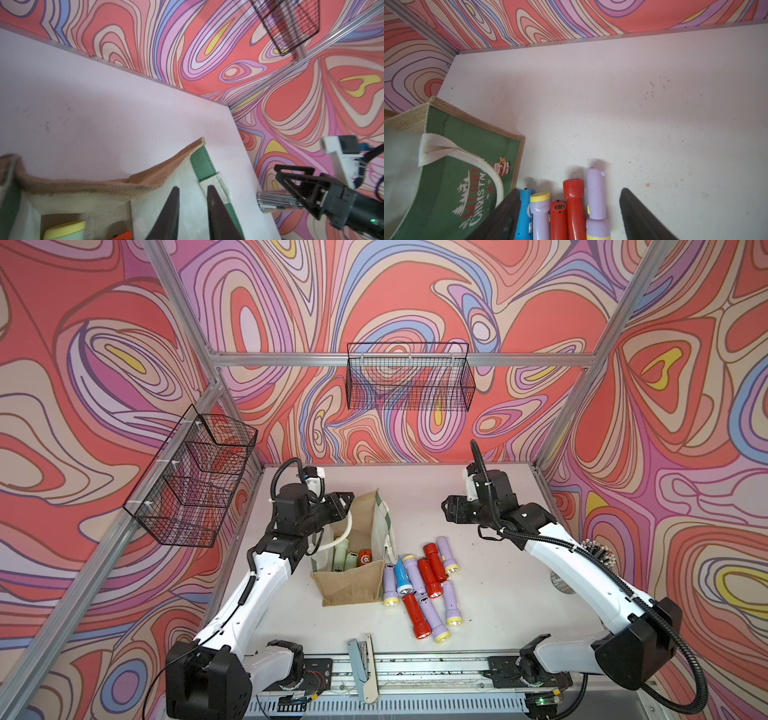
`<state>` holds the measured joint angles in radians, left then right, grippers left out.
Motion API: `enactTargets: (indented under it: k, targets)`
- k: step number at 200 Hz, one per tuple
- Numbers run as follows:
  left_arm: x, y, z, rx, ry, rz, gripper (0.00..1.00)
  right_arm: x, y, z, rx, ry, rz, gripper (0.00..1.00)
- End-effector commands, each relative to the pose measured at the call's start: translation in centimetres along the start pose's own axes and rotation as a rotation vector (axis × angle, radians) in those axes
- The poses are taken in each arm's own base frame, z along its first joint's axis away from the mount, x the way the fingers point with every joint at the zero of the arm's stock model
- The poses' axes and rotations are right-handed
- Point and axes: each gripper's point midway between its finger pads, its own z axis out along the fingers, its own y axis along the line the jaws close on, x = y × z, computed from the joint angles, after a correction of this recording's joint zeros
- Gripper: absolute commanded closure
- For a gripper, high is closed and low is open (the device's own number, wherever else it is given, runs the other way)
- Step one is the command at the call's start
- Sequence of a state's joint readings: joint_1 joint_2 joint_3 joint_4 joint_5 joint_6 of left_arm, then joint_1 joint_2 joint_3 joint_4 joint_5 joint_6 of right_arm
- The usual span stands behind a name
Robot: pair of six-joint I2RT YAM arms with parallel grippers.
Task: Put the flashlights into the tote bags
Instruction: Adjust the canvas bag at the center of the board.
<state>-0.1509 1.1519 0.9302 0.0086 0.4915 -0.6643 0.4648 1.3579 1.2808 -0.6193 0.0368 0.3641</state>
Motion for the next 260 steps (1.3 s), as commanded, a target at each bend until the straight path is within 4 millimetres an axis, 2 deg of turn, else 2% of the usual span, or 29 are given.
enactTargets:
  k: [1, 45, 66, 90, 106, 117, 153, 167, 193, 212, 243, 249, 251, 260]
  targets:
    - [-2.7, -3.0, -2.5, 0.138, -0.027, -0.076, 0.69, 0.2, 0.6, 0.6, -0.042, 0.014, 0.014, 0.22]
    - [-2.2, -3.6, -3.9, 0.216, 0.146, -0.193, 0.57, 0.9, 0.8, 1.7, -0.057, 0.045, 0.028, 0.22]
    - [-2.5, -2.6, -4.7, 0.18, 0.155, -0.216, 0.55, 1.2, 0.8, 2.0, -0.06, 0.057, 0.031, 0.22]
    - [-3.4, -1.7, -5.3, 0.214, 0.149, -0.28, 0.54, 1.4, 0.8, 1.9, -0.059, 0.061, 0.033, 0.22]
    - [-3.7, -0.9, -5.4, 0.233, 0.147, -0.338, 0.53, 1.2, 1.7, 1.5, -0.111, 0.059, 0.023, 0.24]
    - [-3.7, -0.6, -5.4, 0.246, 0.153, -0.361, 0.53, 0.6, 3.5, 0.8, -0.209, 0.053, 0.01, 0.26]
    - [-3.1, 0.0, -5.1, 0.259, 0.169, -0.384, 0.54, -2.2, 11.9, -2.7, -0.666, 0.024, 0.029, 0.34]
    - [-2.9, 0.0, -5.1, 0.267, 0.173, -0.387, 0.54, -2.3, 15.0, -3.4, -0.774, 0.038, 0.021, 0.37]
    - [-2.8, -0.2, -5.3, 0.28, 0.179, -0.384, 0.54, -0.5, 21.0, -3.1, -0.878, 0.118, -0.056, 0.45]
    - [-2.9, -0.3, -5.4, 0.287, 0.182, -0.388, 0.54, 1.3, 24.5, -2.5, -0.965, 0.191, -0.069, 0.5]
    - [-3.0, -0.3, -5.4, 0.295, 0.187, -0.391, 0.54, 4.0, 27.8, -0.6, -1.0, 0.27, -0.083, 0.54]
    - [-2.9, -0.3, -5.4, 0.295, 0.191, -0.393, 0.54, 4.1, 28.6, -0.9, -1.015, 0.269, -0.091, 0.56]
    - [-2.9, -0.3, -5.4, 0.294, 0.19, -0.392, 0.54, 4.7, 28.8, -0.1, -1.01, 0.288, -0.091, 0.56]
    - [-2.7, -0.1, -5.3, 0.288, 0.194, -0.395, 0.54, 5.3, 29.9, 0.3, -1.025, 0.293, -0.101, 0.57]
